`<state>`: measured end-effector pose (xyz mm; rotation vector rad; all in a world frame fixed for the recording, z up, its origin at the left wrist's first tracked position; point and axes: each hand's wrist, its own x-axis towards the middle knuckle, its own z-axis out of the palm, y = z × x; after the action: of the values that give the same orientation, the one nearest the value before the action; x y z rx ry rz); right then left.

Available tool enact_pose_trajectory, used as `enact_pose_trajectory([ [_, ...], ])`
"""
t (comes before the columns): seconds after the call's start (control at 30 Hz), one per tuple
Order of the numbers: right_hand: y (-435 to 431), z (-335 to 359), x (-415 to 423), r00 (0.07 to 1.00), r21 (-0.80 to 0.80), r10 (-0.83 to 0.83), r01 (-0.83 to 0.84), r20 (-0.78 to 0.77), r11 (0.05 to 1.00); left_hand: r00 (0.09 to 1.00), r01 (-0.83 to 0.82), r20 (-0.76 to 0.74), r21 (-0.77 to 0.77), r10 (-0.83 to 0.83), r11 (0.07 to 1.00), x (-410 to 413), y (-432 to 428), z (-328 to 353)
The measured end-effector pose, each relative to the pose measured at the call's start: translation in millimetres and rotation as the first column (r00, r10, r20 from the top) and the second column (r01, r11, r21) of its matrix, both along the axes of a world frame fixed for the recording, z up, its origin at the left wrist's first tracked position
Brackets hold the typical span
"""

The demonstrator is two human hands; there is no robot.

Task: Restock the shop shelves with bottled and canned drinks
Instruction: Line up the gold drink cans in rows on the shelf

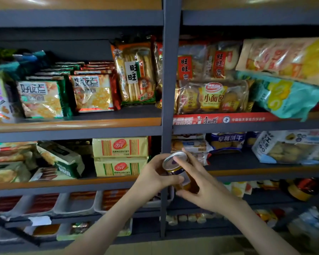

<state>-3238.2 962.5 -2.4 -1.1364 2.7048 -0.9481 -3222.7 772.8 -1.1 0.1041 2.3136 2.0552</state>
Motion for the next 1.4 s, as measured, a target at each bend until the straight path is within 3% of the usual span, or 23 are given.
enact_pose_trajectory([
  [0.07,19.1,17.2,-5.5,0.996,-0.032,-0.083,0.083,-0.021,0.996,1.000,-0.005,-0.004,0.036,0.006,0.999,-12.9,20.2,19.5],
  [0.17,50.8,57.2,-17.0,0.981,-0.360,-0.192,0.186,0.020,0.914,0.998,-0.023,-0.053,0.149,0.031,0.989,-37.0,57.8,61.6],
  [0.3,95.0,120.1,-34.0,0.945,-0.524,-0.326,0.288,0.020,0.802,0.982,0.089,-0.179,0.177,-0.057,0.980,-67.6,110.7,131.3],
  [0.43,138.6,156.1,-58.6,0.933,-0.712,-0.336,0.324,0.130,0.623,0.943,0.155,-0.310,0.097,-0.118,0.983,-90.4,158.7,186.3],
  [0.53,164.8,178.0,-81.5,0.929,-0.835,-0.348,0.286,0.122,0.471,0.894,0.223,-0.407,0.039,-0.188,0.974,-108.6,192.2,217.5],
  [0.67,191.8,216.9,-105.7,0.906,-0.892,-0.422,0.218,0.034,0.396,0.774,0.018,-0.615,-0.219,-0.152,0.975,-140.4,223.4,253.9],
  [0.77,213.2,253.8,-121.9,0.865,-0.895,-0.496,0.162,-0.074,0.416,0.621,-0.110,-0.766,-0.298,-0.169,0.948,-156.1,236.6,280.6],
  [0.9,235.1,293.3,-147.9,0.706,-0.785,-0.639,0.193,-0.305,0.589,0.412,-0.309,-0.876,-0.394,-0.252,0.865,-185.5,252.1,309.2],
  [1.17,247.8,347.4,-202.5,0.591,-0.692,-0.701,0.308,-0.399,0.653,0.568,-0.405,-0.768,-0.573,-0.296,0.713,-235.8,277.7,350.6],
  [1.4,246.5,357.8,-235.7,0.499,-0.411,-0.712,0.588,-0.494,0.697,0.725,-0.311,-0.608,-0.708,-0.324,0.634,-268.2,292.6,364.2],
])
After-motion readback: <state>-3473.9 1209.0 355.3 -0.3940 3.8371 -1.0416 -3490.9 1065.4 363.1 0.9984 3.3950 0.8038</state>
